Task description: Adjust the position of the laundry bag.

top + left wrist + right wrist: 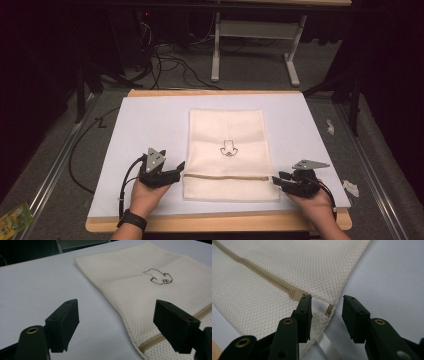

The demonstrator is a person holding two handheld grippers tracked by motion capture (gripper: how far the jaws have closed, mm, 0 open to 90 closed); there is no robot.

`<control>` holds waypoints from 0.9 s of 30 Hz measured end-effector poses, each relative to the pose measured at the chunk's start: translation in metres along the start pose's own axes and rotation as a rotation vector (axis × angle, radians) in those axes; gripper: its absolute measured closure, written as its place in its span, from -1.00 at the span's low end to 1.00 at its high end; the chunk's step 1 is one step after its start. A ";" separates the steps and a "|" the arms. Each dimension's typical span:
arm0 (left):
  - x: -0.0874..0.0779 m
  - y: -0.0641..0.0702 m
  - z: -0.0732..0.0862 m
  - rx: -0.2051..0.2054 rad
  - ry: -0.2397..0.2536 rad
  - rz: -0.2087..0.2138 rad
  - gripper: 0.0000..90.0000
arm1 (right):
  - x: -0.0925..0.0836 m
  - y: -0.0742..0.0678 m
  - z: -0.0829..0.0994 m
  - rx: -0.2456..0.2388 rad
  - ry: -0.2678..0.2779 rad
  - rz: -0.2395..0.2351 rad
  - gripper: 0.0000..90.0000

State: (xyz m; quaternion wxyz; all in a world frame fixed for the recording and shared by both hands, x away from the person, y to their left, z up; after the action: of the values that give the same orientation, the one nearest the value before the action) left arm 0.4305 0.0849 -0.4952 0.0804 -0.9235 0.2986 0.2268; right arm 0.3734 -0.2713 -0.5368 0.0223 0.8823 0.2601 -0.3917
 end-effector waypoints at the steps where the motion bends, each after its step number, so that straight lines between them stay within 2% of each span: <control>1: 0.001 0.000 0.001 -0.003 -0.006 0.003 -0.53 | 0.001 0.000 0.000 -0.003 0.001 0.000 0.32; 10: 0.001 -0.001 0.002 -0.012 -0.014 0.008 -0.54 | 0.003 -0.001 0.004 -0.013 -0.011 0.002 0.24; 11: 0.002 0.000 0.001 -0.013 -0.011 0.009 -0.54 | 0.004 0.000 0.005 -0.026 -0.018 0.004 0.23; 23: 0.003 0.002 -0.001 -0.019 -0.002 0.019 -0.54 | 0.004 -0.005 0.007 -0.059 -0.018 -0.004 0.23; 25: 0.004 0.002 -0.002 -0.019 0.002 0.018 -0.54 | 0.004 -0.006 0.008 -0.052 -0.021 -0.001 0.23; 27: 0.005 0.002 -0.002 -0.016 0.000 0.018 -0.54 | 0.004 -0.006 0.008 -0.072 -0.020 0.010 0.26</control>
State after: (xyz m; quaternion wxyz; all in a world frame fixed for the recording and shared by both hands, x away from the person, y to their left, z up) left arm 0.4333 0.0803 -0.4958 0.0712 -0.9214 0.3051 0.2299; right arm 0.3673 -0.2663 -0.5446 0.0586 0.8782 0.2691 -0.3909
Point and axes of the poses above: each handheld gripper's, and its own axes: x roughly forward along the jaws, z roughly out of its underside, y roughly to its right, the point moved 10 cm from there along x, roughly forward along the jaws, and after that the axes turned 1 degree about x, right-handed, at the moved point
